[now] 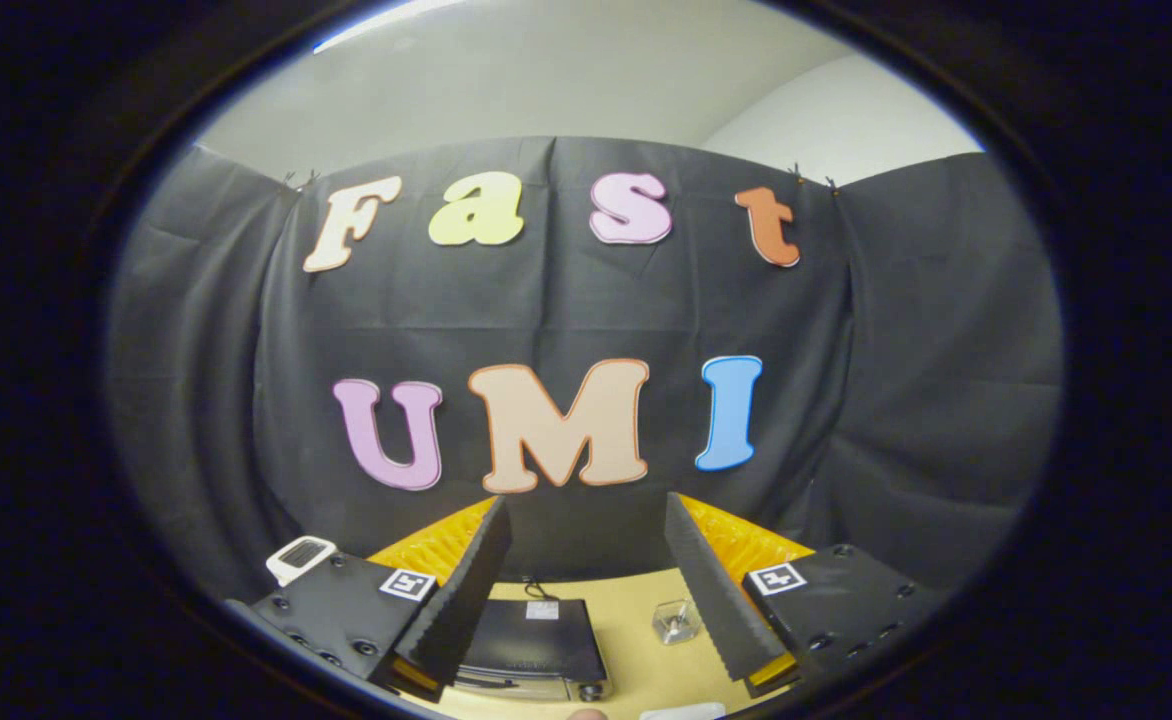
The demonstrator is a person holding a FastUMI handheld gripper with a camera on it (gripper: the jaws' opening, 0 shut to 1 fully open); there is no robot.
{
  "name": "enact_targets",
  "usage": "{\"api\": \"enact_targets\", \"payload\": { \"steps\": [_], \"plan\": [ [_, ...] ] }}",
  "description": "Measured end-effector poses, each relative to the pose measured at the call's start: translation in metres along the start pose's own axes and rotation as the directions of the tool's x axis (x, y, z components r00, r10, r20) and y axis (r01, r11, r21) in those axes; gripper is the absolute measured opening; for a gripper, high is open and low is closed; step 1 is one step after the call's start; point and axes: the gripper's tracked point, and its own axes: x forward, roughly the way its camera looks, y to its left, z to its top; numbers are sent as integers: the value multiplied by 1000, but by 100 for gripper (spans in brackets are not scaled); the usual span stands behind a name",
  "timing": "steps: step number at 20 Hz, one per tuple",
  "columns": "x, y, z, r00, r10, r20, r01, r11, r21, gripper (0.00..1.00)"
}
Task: Open the toaster oven, put the food inside, and close the toaster oven door.
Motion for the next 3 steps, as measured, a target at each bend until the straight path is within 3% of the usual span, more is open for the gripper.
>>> {"api": "enact_targets", "payload": {
  "steps": [3],
  "plan": [
    [5, -13, 22, 999, -13, 32, 13, 1000, -2, 97]
  ]
}}
